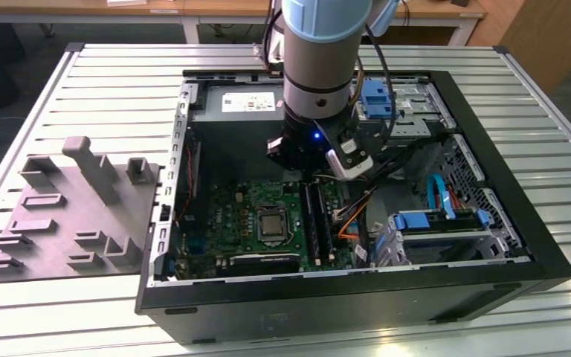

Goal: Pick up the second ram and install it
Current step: 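Press down the second ram until it locks into place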

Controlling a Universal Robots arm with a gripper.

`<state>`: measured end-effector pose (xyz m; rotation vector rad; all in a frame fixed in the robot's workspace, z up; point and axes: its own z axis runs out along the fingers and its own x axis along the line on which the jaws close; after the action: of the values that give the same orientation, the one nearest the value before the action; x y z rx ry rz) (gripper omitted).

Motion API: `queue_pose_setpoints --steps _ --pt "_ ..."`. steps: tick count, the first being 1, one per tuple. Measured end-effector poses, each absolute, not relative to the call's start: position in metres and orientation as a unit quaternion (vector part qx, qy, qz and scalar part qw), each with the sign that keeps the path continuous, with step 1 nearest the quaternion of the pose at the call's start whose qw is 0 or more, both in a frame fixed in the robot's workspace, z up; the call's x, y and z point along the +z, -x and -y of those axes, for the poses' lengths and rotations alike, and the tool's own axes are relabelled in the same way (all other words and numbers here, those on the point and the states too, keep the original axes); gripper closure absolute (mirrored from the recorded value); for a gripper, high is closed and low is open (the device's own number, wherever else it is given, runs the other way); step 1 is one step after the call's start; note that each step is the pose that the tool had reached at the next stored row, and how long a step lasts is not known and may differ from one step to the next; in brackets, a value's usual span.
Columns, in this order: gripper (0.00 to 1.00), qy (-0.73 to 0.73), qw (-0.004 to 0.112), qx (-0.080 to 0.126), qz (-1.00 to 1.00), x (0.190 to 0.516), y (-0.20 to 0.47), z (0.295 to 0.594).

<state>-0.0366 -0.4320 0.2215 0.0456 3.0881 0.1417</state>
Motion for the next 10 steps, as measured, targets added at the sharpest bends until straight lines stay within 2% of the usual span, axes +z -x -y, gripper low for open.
queue_pose_setpoints --steps 10 --pt "0.89 -0.015 0.025 0.045 -0.999 0.241 0.037 0.432"
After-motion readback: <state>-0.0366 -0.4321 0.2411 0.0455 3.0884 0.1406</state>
